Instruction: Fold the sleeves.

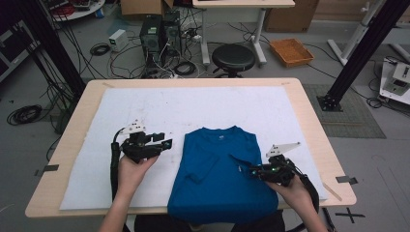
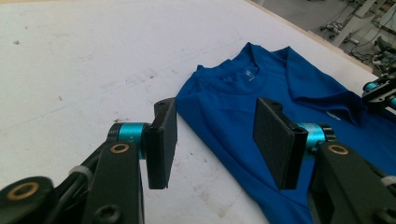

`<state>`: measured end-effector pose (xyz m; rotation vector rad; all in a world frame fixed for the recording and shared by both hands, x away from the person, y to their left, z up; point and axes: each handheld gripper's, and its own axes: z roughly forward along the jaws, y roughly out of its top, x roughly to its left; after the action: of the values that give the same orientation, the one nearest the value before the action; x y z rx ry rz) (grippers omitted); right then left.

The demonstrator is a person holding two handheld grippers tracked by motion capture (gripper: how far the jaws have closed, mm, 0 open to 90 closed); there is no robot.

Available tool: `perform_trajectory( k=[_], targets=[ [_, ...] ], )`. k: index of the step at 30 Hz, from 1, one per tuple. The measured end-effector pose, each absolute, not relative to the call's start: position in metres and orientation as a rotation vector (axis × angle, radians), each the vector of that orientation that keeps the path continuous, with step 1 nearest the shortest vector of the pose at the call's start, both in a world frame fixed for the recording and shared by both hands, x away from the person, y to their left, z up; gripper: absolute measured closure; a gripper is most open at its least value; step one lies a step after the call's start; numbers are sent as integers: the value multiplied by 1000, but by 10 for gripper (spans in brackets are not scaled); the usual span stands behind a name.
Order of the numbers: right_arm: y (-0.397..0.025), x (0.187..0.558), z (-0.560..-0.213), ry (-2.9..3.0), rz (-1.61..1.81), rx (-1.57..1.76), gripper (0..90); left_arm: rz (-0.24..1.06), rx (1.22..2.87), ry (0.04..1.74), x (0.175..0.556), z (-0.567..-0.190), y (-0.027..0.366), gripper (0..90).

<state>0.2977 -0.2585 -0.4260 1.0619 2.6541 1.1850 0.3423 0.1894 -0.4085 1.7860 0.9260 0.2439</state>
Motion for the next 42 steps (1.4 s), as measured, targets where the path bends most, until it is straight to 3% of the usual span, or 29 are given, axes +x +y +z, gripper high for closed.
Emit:
perform_trajectory(
  k=[10, 19, 24, 34, 39, 42],
  targets=[
    [-271, 298, -411, 2540, 1296, 1030, 749, 240, 1785, 925, 342, -408, 188, 495],
    [-252, 302, -432, 2592, 1105, 993, 749, 253, 1789, 923, 341, -408, 186, 488],
    [-254, 302, -424, 2564, 1169, 972, 695, 275, 1777, 916, 340, -406, 186, 481],
    [-285, 336, -380, 2226, 1368, 1145, 485, 327, 1742, 920, 341, -403, 188, 441],
    [-295, 345, -367, 2095, 1401, 1210, 415, 398, 1750, 927, 339, -401, 190, 428],
    [-300, 343, -369, 2079, 1397, 1210, 420, 425, 1748, 933, 337, -400, 191, 427]
  ],
)
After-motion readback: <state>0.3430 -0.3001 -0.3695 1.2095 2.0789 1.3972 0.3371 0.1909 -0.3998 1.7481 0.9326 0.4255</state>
